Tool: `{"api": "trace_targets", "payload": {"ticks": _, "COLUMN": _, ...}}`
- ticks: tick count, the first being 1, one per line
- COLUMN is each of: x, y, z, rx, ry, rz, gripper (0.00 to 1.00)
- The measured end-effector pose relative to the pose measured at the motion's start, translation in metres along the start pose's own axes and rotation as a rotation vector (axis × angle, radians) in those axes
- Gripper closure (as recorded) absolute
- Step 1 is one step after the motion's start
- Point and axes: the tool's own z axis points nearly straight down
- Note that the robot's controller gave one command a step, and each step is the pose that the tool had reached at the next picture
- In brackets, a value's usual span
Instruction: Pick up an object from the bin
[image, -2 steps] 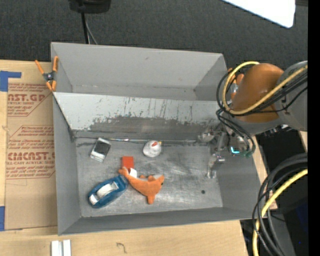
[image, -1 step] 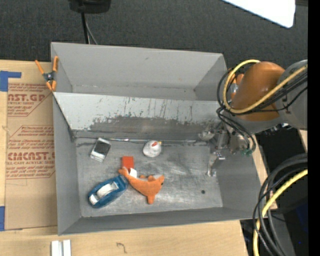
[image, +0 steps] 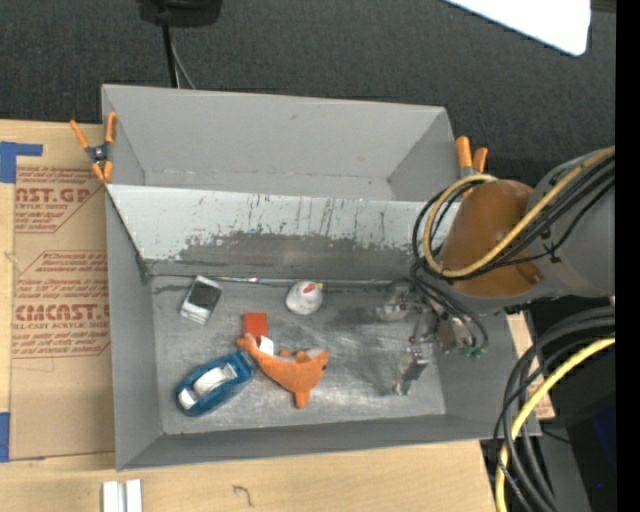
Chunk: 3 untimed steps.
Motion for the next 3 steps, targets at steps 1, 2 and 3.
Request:
{"api": "trace_targets", "payload": {"ticks": 1, "x": 0.012, "y": 0.012, "z": 0.019, "rx": -0.002, "ry": 0.010, "rz": 0.007, "gripper": 0.00}}
{"api": "trace_targets", "payload": {"ticks": 2, "x": 0.023, "y": 0.064, "z": 0.018, "rx": 0.000, "ry": 0.002, "rz": -0.039, "gripper": 0.00}}
{"api": "trace_targets", "payload": {"ticks": 3, "x": 0.027, "y": 0.099, "z": 0.018, "rx": -0.003, "ry": 0.002, "rz": -0.015, "gripper": 0.00}}
